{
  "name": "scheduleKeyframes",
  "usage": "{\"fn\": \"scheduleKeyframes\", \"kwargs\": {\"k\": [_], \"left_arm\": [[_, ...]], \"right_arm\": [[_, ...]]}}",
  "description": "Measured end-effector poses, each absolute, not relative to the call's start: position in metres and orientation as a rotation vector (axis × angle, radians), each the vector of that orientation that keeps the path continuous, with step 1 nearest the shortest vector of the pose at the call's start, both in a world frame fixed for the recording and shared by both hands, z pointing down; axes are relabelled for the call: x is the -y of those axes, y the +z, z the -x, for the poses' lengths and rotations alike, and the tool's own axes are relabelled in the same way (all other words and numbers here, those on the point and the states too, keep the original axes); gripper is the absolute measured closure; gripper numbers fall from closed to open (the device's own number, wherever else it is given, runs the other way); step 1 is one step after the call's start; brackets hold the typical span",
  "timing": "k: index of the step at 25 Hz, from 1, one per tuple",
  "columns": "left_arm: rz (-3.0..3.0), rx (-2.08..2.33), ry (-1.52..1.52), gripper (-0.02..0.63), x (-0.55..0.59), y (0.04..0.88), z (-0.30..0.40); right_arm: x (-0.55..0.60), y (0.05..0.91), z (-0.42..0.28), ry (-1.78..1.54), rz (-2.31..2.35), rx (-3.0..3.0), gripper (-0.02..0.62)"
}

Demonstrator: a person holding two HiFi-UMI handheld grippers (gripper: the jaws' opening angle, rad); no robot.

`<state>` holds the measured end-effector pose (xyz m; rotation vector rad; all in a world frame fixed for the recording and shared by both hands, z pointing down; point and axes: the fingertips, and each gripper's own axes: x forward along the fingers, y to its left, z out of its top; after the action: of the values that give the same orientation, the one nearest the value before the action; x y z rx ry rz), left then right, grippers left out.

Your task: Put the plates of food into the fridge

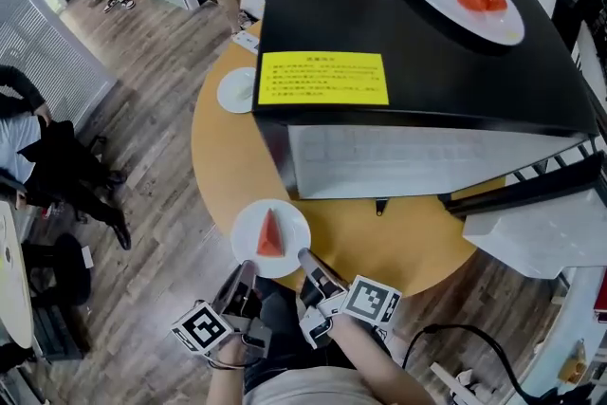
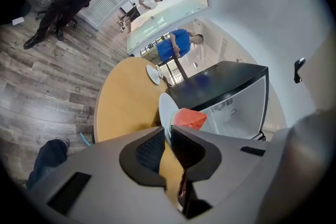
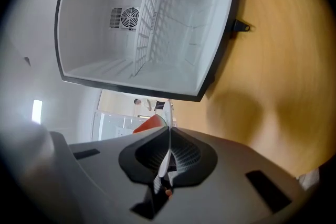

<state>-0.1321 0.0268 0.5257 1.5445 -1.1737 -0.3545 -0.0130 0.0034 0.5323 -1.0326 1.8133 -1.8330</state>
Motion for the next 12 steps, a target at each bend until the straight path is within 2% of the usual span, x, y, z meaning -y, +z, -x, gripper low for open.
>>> {"fn": "scheduleKeyframes", "kwargs": {"k": [12], "left_arm": [[-1.524,1.18,-0.43,0.568,-0.052,0.503,0.05]], "right_arm": [[-0.024,0.511,-0.068,-1.875,1.01,-1.844,0.575]]}}
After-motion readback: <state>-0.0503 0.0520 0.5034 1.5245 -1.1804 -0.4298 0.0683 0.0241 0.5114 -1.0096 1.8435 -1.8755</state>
